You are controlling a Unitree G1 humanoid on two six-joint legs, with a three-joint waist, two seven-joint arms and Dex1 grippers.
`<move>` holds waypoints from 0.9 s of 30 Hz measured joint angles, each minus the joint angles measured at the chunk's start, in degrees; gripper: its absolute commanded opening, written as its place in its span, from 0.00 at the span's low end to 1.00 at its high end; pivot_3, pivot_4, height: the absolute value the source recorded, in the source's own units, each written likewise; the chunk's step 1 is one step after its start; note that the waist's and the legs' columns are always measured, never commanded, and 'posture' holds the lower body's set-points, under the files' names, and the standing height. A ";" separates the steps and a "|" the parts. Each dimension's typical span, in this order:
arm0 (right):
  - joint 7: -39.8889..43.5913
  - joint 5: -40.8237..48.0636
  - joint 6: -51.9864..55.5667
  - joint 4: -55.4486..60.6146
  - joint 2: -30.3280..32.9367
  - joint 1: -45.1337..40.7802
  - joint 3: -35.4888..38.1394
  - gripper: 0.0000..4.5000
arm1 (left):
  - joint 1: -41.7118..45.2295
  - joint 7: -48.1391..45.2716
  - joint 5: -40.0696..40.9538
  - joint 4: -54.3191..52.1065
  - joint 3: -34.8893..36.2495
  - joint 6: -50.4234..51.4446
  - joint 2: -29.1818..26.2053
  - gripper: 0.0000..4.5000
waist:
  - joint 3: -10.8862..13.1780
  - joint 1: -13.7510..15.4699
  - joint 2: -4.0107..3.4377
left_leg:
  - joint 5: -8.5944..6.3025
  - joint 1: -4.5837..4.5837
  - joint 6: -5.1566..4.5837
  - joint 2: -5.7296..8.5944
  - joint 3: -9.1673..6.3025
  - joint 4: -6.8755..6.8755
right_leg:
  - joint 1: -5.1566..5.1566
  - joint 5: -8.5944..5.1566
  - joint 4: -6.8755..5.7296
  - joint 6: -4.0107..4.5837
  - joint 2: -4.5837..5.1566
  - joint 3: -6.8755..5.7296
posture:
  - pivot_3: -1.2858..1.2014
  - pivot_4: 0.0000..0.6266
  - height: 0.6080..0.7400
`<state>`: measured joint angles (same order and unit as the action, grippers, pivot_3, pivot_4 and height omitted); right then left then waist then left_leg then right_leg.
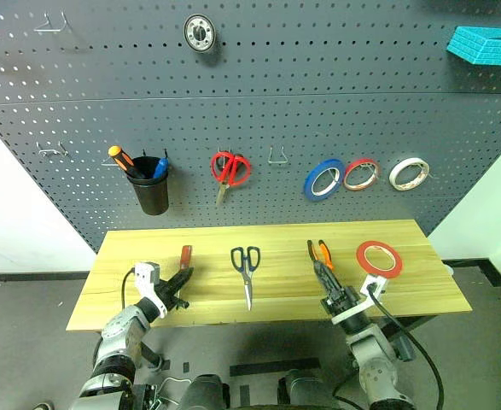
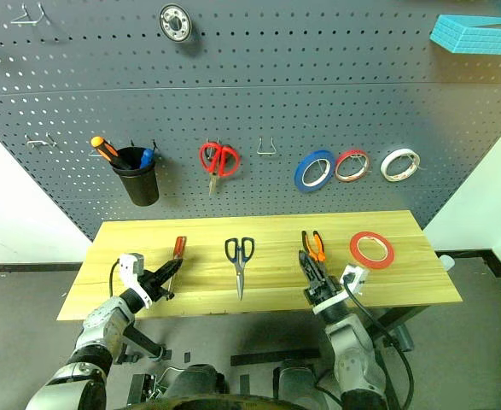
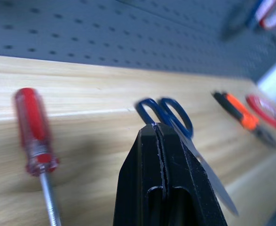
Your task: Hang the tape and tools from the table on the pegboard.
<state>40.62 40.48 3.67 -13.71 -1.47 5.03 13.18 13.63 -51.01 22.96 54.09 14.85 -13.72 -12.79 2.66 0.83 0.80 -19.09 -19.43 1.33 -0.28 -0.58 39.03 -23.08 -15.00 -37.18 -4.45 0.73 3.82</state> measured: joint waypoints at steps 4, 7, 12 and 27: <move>-10.46 -7.88 -7.98 -2.18 -0.46 -4.08 2.26 0.01 | 2.77 12.50 -1.67 2.18 2.57 -7.39 1.04 0.00 | -0.04 0.01 0.07 | 0.00 0.02 0.01 0.00 -0.01 0.01 | 0.00 0.05 -0.01 -0.07 -0.01 0.03 | 0.56 0.00 1.00; -17.67 -14.87 -14.34 -5.33 0.07 -6.36 3.00 0.01 | 3.96 22.82 -6.26 1.63 2.86 -14.50 0.53 0.00 | -0.05 -0.01 0.07 | -0.01 -0.01 0.02 0.01 0.01 -0.04 | -0.05 0.05 -0.01 -0.06 -0.01 0.09 | 0.56 0.00 1.00; -29.72 -30.69 -22.54 -13.00 4.59 -9.77 1.00 0.01 | 4.58 46.78 -20.98 1.22 0.43 -20.97 -4.49 0.00 | -0.07 -0.05 0.10 | -0.01 -0.02 0.02 0.04 0.07 -0.08 | -0.14 0.07 -0.05 -0.06 0.08 0.15 | 0.56 0.00 1.00; -10.79 -44.17 -20.64 -18.44 28.47 -9.84 -14.91 0.01 | 3.89 25.93 -46.19 -0.04 -32.17 -30.94 -21.16 0.00 | -0.05 -0.57 0.03 | -0.04 0.04 -0.09 0.09 0.22 -0.12 | -0.05 0.05 0.05 -0.03 0.00 0.17 | 0.55 0.00 1.00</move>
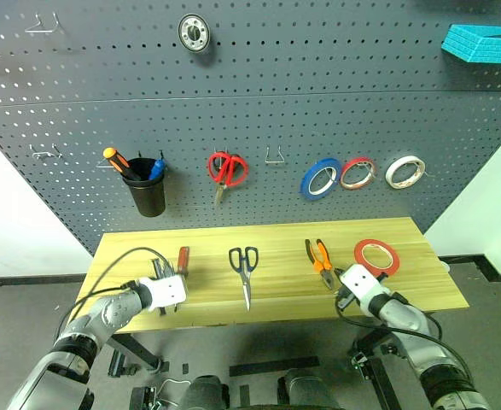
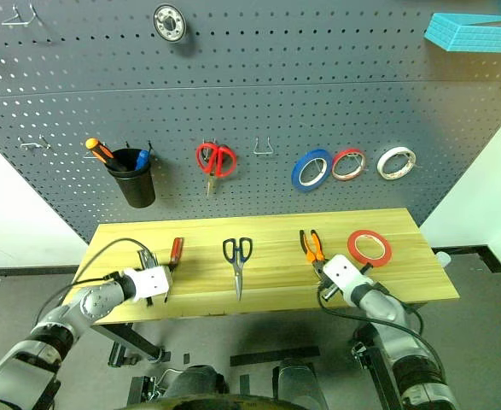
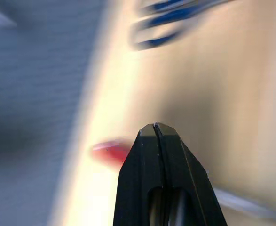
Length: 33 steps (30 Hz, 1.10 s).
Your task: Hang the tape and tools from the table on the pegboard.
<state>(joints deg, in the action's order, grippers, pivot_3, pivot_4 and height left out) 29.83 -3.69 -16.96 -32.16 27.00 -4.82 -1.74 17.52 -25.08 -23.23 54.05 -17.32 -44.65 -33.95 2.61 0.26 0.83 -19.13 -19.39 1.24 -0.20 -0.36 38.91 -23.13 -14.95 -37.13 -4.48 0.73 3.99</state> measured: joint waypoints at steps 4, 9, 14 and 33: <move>1.95 4.42 2.02 1.20 0.09 -1.85 2.49 0.01 | 1.85 -1.47 0.80 -0.48 0.33 -2.26 -2.68 0.00 | 0.01 0.35 -0.05 | 0.00 0.09 0.00 -0.17 0.02 0.03 | 0.23 0.06 -0.04 0.12 -0.14 0.02 | 0.55 0.05 1.00; 1.65 4.29 2.92 2.12 2.47 -2.09 3.00 0.04 | 2.01 -6.41 8.97 -4.47 3.58 -1.21 -1.94 0.04 | 1.08 0.49 -0.18 | 0.00 -0.01 0.00 -0.10 0.05 0.13 | 0.03 0.02 0.01 0.11 -0.04 0.02 | 0.55 0.16 1.00; 2.19 3.97 2.97 1.51 6.38 -3.00 4.33 0.35 | 3.88 -13.32 15.92 -8.55 6.48 3.84 -2.33 0.34 | 3.04 0.27 -0.14 | -0.03 -0.06 -0.07 -0.10 0.05 0.08 | -0.08 0.04 -0.02 0.05 -0.06 0.03 | 0.56 0.22 1.00; -1.28 0.05 2.68 1.00 8.22 -3.15 4.33 1.00 | -0.34 -23.94 20.17 -23.93 7.21 17.17 -3.47 0.99 | 7.84 -0.17 -0.12 | -0.07 -0.26 -0.13 -0.22 0.02 0.05 | -0.28 0.04 0.00 0.08 0.09 0.10 | 0.54 0.33 1.00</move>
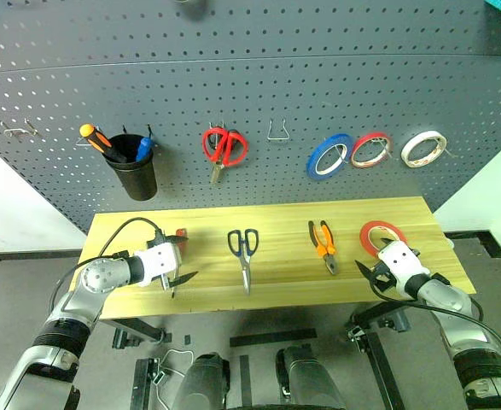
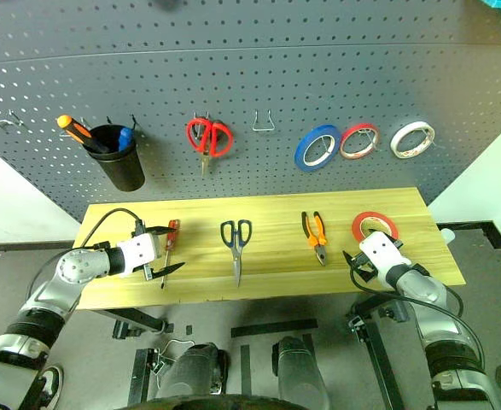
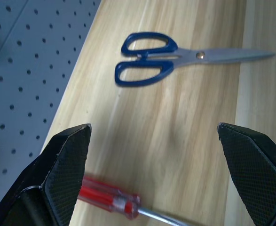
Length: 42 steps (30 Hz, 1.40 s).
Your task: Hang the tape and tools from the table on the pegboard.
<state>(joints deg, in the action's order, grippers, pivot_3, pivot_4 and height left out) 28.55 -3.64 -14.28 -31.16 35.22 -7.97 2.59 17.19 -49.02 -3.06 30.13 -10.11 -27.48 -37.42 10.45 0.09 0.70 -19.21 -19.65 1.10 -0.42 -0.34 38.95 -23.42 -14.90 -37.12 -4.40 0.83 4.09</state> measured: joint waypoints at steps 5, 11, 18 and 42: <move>-0.02 -2.23 0.15 -3.19 -0.01 -4.65 -2.45 1.00 | -0.03 -1.76 1.94 -3.64 0.14 2.11 0.84 0.99 | 1.09 -1.07 0.14 | 0.00 -0.04 0.00 0.00 0.00 0.02 | -0.05 0.02 -0.01 0.01 0.05 -0.01 | 0.55 0.36 1.00; -0.86 -2.82 5.29 -10.04 -2.47 -13.83 -3.49 1.00 | -0.47 -1.98 1.67 -4.06 0.03 1.03 0.86 0.99 | 1.79 -1.28 0.10 | 0.01 -0.77 0.01 -0.04 0.00 0.01 | -0.87 0.09 -0.12 0.08 0.05 -0.02 | 0.55 0.38 1.00; 0.10 -3.36 6.51 -13.17 -2.72 -18.81 -4.71 1.00 | -3.70 -2.10 1.19 -5.92 -0.10 1.25 0.42 0.99 | 2.02 -0.75 0.01 | 0.01 -1.72 0.02 -0.01 -0.09 0.07 | -1.67 0.11 -0.12 0.09 0.21 -0.19 | 0.55 0.40 1.00; -5.22 -1.02 20.67 -11.16 -2.45 -21.01 -1.61 1.00 | -6.95 -1.49 0.26 -9.65 -0.13 2.45 -0.15 0.99 | 2.38 -1.02 -0.05 | 0.01 -1.77 0.02 0.03 -0.09 0.05 | -1.71 0.11 -0.09 0.08 0.29 -0.21 | 0.55 0.40 1.00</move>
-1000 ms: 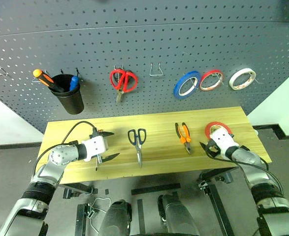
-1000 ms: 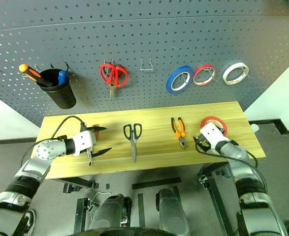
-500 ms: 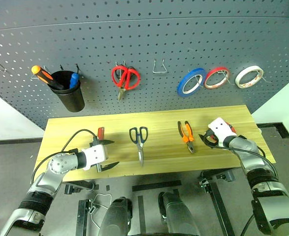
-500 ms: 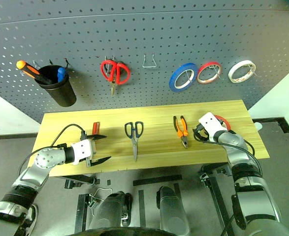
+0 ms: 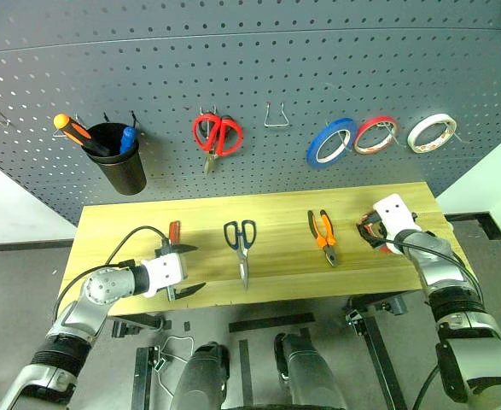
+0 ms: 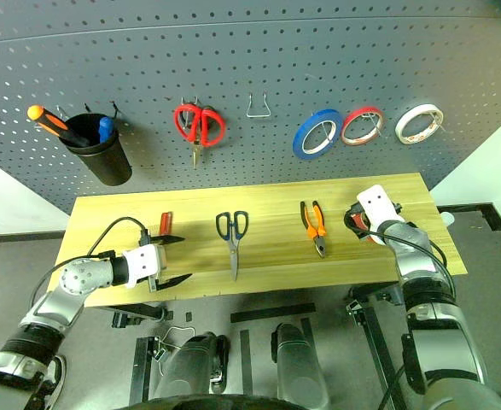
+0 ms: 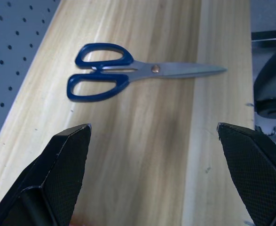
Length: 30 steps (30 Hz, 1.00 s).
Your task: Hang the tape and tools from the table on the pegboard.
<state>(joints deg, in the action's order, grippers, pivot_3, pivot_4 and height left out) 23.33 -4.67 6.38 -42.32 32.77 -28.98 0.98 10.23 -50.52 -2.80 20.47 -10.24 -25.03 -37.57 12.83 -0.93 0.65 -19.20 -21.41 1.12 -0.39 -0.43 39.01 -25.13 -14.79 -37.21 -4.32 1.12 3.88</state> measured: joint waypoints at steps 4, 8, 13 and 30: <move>1.18 0.39 1.24 0.84 -0.01 0.22 -0.10 1.00 | -0.98 0.17 0.03 -1.17 0.02 1.03 -0.01 0.99 | 0.24 -0.04 -0.01 | 0.00 0.01 0.00 -0.01 0.00 0.00 | -0.01 0.00 -0.02 0.00 0.00 0.00 | 0.55 0.41 1.00; 1.47 0.42 2.81 1.44 -0.06 0.28 -0.14 1.00 | -2.21 0.19 0.27 -3.50 0.26 2.17 -0.06 0.99 | 0.32 0.00 -0.01 | 0.00 -0.02 0.00 -0.01 0.00 -0.02 | -0.02 0.00 0.00 0.00 0.00 0.00 | 0.56 0.41 1.00; 0.21 0.22 6.40 1.55 -0.07 0.27 -0.25 1.00 | -4.00 0.10 0.56 -5.07 0.49 3.20 -0.96 0.99 | 0.45 0.00 -0.05 | 0.00 -0.01 0.00 -0.01 0.00 -0.02 | -0.03 0.00 0.00 0.00 0.01 0.00 | 0.56 0.42 1.00; -0.65 -1.50 8.41 -2.96 -0.06 -2.13 -2.39 1.00 | -6.70 -0.06 1.25 -8.55 0.73 4.46 -2.26 0.99 | 1.84 -0.07 -0.05 | 0.00 -0.07 0.00 -0.02 0.01 -0.04 | -0.09 0.00 0.03 0.01 0.03 -0.02 | 0.56 0.45 1.00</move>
<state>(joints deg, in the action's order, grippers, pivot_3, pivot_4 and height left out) 22.68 -6.16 14.79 -45.28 32.70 -31.11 -1.41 3.54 -50.58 -1.55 11.93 -9.51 -20.57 -39.83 14.67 -1.00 0.60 -19.20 -21.48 1.12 -0.41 -0.42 38.96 -25.22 -14.80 -37.19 -4.31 1.15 3.86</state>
